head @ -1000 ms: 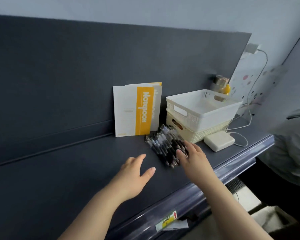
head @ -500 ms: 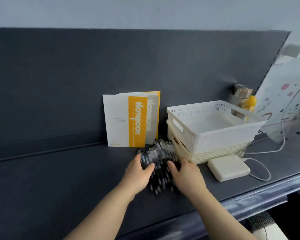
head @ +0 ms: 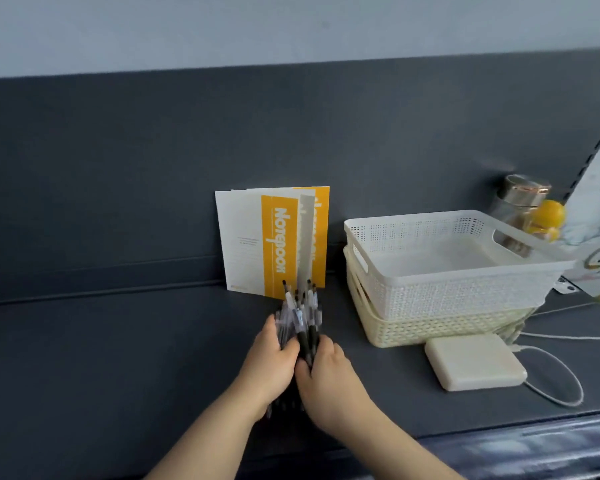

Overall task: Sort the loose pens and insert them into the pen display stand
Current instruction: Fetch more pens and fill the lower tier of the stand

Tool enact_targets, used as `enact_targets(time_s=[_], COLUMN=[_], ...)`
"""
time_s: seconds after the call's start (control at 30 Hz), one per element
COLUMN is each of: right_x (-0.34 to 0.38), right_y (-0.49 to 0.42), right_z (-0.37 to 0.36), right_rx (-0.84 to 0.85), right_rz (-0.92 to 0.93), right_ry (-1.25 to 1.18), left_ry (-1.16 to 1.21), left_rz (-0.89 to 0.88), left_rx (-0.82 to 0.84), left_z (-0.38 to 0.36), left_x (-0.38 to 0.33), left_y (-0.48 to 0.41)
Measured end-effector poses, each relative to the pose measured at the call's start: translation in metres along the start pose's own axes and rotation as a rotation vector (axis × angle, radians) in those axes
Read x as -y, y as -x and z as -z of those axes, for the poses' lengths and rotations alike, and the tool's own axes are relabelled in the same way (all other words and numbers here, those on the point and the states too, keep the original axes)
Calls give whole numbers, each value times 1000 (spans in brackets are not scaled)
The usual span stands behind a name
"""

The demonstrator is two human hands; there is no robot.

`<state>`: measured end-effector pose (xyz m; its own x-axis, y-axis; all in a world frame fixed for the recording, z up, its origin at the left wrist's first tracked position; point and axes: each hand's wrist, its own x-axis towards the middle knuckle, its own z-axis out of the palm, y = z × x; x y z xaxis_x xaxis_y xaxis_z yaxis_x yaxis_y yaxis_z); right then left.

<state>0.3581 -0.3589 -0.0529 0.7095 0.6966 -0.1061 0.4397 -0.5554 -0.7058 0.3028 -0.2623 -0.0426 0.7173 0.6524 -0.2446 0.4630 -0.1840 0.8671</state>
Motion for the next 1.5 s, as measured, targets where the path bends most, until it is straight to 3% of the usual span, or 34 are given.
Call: enact_targets(time_s=[0.2, 0.47, 0.6, 0.7, 0.93, 1.13, 1.5], right_x=[21, 21, 18, 21, 15, 19, -4], right_y=[4, -8, -28, -44, -54, -59, -57], right_z=[-11, 4, 23, 25, 17, 13, 19], right_rx=[98, 181, 96, 64, 204, 215, 172], right_rz=[146, 105, -27, -67, -55, -16, -54], right_ry=[28, 34, -27, -72, 73, 97, -164], left_ry=[65, 124, 131, 102, -106, -215, 181], left_rz=[-8, 90, 127, 145, 179, 198, 302], left_rx=[-85, -104, -121, -131, -196, -143, -249], left_z=[25, 50, 53, 53, 63, 64, 75], left_x=[15, 22, 29, 28, 33, 19, 30], left_y=[8, 1, 1, 0, -2, -6, -2])
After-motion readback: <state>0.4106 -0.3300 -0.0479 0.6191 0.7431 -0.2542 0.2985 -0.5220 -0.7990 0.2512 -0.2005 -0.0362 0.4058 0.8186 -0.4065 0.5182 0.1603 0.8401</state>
